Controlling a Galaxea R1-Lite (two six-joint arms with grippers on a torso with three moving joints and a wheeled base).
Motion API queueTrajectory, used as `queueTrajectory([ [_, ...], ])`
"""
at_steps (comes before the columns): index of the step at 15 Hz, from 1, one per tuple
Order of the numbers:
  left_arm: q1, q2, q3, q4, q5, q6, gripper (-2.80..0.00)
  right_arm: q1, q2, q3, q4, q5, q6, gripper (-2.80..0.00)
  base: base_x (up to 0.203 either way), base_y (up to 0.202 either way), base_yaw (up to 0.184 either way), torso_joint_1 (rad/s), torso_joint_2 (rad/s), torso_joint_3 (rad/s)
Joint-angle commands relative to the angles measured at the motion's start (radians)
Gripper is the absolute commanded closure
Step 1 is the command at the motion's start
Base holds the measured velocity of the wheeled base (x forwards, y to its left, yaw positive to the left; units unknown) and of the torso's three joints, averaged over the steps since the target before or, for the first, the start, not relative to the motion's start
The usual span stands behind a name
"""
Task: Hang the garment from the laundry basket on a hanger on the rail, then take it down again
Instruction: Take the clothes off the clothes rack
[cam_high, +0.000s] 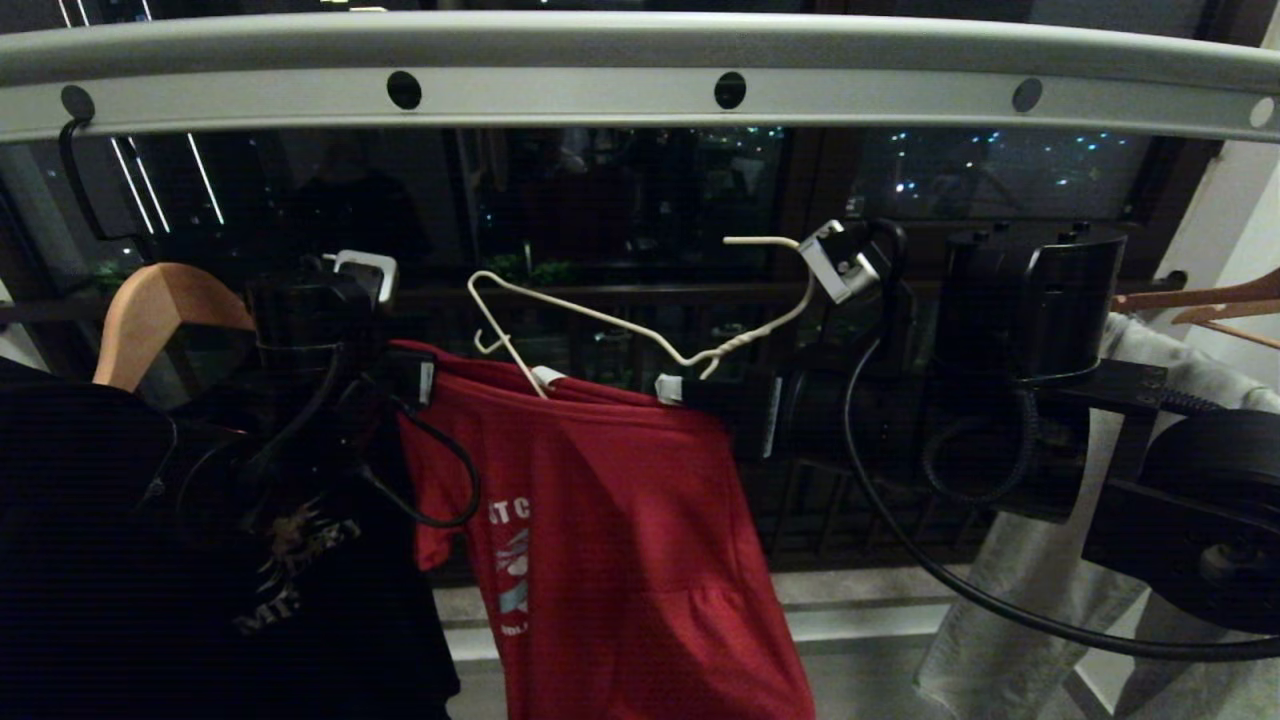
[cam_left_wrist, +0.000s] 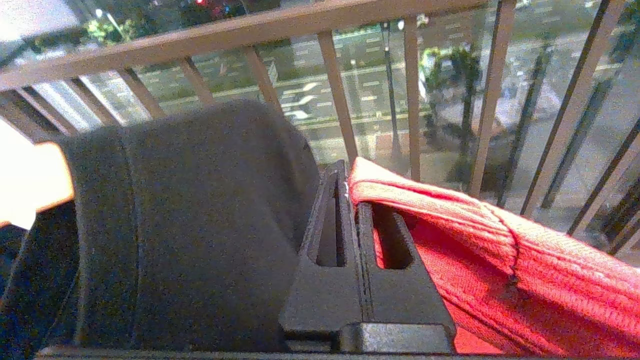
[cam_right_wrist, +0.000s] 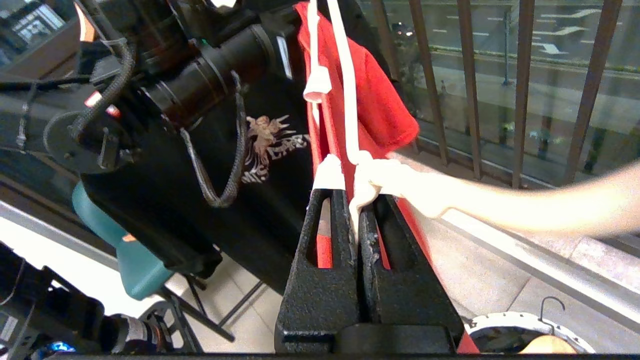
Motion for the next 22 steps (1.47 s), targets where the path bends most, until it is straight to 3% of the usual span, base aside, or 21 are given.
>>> queueTrajectory([
  [1,-0.003,0.006,0.009,-0.004,0.001,0.003,0.0,0.0,-0.001,0.0,-0.003,0.003,0.002,0.0,0.0,0.0,0.0,0.0,0.0,0.0],
  [3,-0.005,-0.005,0.027,-0.004,-0.002,0.006,0.0,0.0,-0.001,-0.001,-0.003,0.003,0.002,0.0,0.0,0.0,0.0,0.0,0.0,0.0],
  [5,-0.036,-0.029,0.073,-0.004,-0.049,0.009,0.0,0.0,0.0,-0.001,-0.003,0.003,0.002,0.0,0.0,0.0,0.0,0.0,0.0,0.0],
  [7,-0.105,-0.049,0.13,-0.005,-0.084,0.009,0.0,0.0,0.0,-0.001,-0.003,0.003,0.003,0.0,0.0,0.0,0.0,0.0,0.0,0.0],
  [11,-0.244,-0.052,0.22,-0.008,-0.092,0.005,0.0,0.0,0.022,-0.001,-0.005,-0.003,0.001,0.0,0.0,0.0,0.0,0.0,0.0,0.0],
  [18,-0.423,-0.042,0.347,-0.038,-0.111,0.002,0.0,-0.001,0.042,0.001,-0.043,-0.014,0.003,0.0,0.0,0.0,0.0,0.0,0.0,0.0],
  [22,-0.423,-0.048,0.355,-0.075,-0.109,0.007,0.0,-0.013,0.04,-0.002,-0.046,-0.016,0.003,0.0,0.0,0.0,0.0,0.0,0.0,0.0],
])
